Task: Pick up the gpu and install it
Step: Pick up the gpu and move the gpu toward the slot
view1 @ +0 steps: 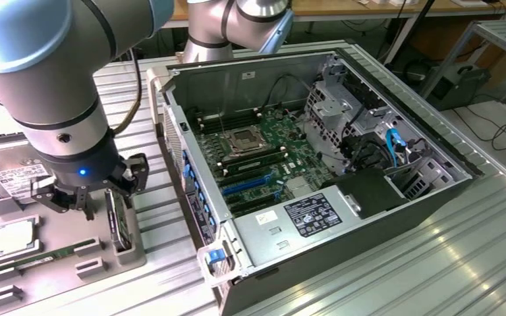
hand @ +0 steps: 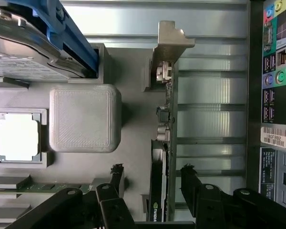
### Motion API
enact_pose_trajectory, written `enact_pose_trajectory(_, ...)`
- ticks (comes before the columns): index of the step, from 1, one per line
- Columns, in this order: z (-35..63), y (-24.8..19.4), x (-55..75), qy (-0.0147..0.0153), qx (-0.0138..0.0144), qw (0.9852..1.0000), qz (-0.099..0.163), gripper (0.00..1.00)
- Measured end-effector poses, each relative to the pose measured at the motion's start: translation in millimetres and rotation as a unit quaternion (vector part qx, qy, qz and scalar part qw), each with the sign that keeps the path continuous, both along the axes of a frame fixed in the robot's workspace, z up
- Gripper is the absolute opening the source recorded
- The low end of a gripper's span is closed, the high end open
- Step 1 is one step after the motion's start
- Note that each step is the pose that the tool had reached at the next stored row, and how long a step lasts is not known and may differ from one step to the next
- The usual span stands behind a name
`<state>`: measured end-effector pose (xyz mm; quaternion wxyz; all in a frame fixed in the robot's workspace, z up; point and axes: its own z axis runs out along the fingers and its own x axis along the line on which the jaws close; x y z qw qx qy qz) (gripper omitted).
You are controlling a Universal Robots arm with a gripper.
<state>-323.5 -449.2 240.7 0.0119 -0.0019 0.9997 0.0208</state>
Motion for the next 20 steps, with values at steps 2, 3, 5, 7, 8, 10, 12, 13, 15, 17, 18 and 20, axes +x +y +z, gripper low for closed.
enact_pose_trajectory(2,-3.4,0.2,0.2,0.0,-0.0001,1.0,0.0,0.6)
enact_pose_trajectory(3,-5.3,0.5,0.2,0.0,-0.0001,1.0,0.0,0.6)
enact_pose_trajectory(5,-9.1,1.1,0.2,0.0,0.0,1.0,0.0,0.6)
enact_pose_trajectory(7,-12.8,1.1,0.2,0.0,0.0,1.0,0.0,0.6)
enact_pose_trajectory(8,-14.8,1.2,0.3,0.0,0.0,1.0,0.0,0.6)
enact_pose_trajectory(10,-18.4,1.1,1.5,0.0,0.0,1.0,0.0,0.6)
enact_pose_trajectory(12,-21.6,1.1,3.8,0.0,0.0,1.0,0.0,0.6)
enact_pose_trajectory(13,-21.9,1.1,4.0,0.0001,-0.0001,1.0,0.0,0.59)
enact_pose_trajectory(15,-21.9,1.1,4.0,0.0001,-0.0001,1.0,0.0,0.52)
enact_pose_trajectory(17,-22.2,1.1,4.1,0.0,0.0,1.0,0.0,0.45)
enact_pose_trajectory(18,-22.4,1.1,4.2,0.0,0.0,1.0,0.0,0.45)
enact_pose_trajectory(20,-22.6,1.1,4.3,0.0,0.0,1.0,0.0,0.45)
